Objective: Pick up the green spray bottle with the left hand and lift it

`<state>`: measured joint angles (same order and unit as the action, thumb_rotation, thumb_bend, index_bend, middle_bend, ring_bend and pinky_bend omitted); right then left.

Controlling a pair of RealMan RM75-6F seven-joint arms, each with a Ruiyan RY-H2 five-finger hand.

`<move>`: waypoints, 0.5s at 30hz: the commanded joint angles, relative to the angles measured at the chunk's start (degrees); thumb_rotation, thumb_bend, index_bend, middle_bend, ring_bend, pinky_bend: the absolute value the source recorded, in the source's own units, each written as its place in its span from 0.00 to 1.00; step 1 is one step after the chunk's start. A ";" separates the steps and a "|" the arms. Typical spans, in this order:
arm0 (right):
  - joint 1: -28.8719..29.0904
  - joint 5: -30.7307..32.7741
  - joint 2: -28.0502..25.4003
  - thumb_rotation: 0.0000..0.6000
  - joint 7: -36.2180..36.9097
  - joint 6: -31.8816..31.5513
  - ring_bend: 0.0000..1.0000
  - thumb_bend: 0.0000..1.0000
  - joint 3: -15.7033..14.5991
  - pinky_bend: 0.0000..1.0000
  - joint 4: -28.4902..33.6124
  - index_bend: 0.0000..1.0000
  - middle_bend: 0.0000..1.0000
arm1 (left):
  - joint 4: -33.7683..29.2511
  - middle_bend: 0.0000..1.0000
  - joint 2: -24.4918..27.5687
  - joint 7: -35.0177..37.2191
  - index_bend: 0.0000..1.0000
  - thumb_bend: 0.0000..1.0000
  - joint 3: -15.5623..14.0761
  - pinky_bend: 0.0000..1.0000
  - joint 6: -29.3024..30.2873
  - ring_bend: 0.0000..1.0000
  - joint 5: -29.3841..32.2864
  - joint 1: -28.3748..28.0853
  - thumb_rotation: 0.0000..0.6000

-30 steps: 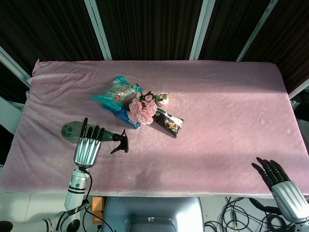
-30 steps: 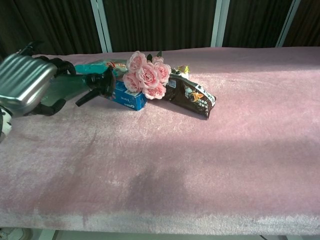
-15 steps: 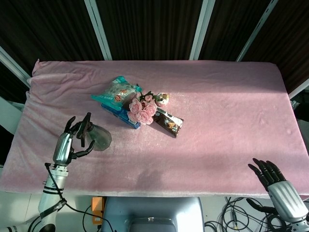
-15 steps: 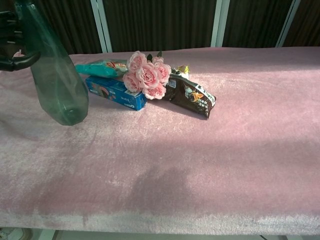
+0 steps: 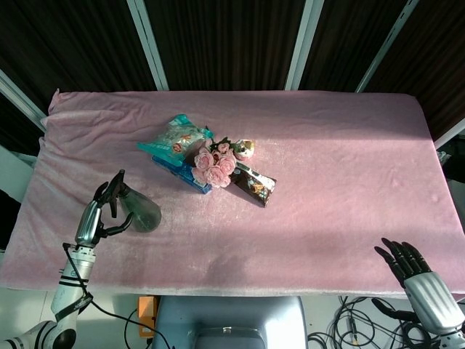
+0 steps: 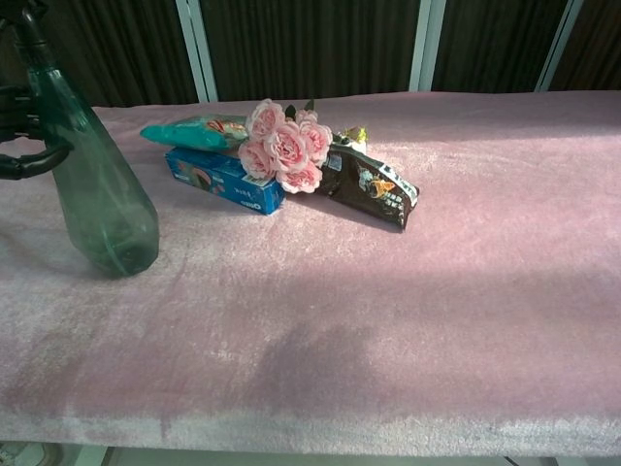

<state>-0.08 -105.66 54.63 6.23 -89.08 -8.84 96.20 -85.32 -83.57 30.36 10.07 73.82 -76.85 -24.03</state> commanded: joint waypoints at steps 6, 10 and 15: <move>-0.09 -0.15 -0.02 1.00 0.09 -0.25 0.00 0.34 -0.06 0.00 -0.15 0.00 0.00 | 2.16 0.69 -0.65 0.39 0.70 0.55 -0.46 0.00 -0.43 0.33 -2.01 -0.13 1.00; -0.13 -0.24 0.00 1.00 0.13 -0.33 0.00 0.34 -0.11 0.00 -0.22 0.00 0.00 | 3.04 0.63 -1.01 0.99 0.63 0.52 -0.42 0.00 -0.79 0.30 -2.27 -0.16 1.00; -0.17 -0.21 0.02 1.00 0.20 -0.45 0.00 0.34 -0.08 0.00 -0.30 0.00 0.00 | 4.40 0.54 -0.80 3.52 0.44 0.49 -0.97 0.00 -0.98 0.23 -4.18 -0.25 1.00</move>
<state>-0.25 -105.87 54.65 6.43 -89.53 -8.93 95.90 -81.35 -84.52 33.10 9.39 72.99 -80.52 -24.24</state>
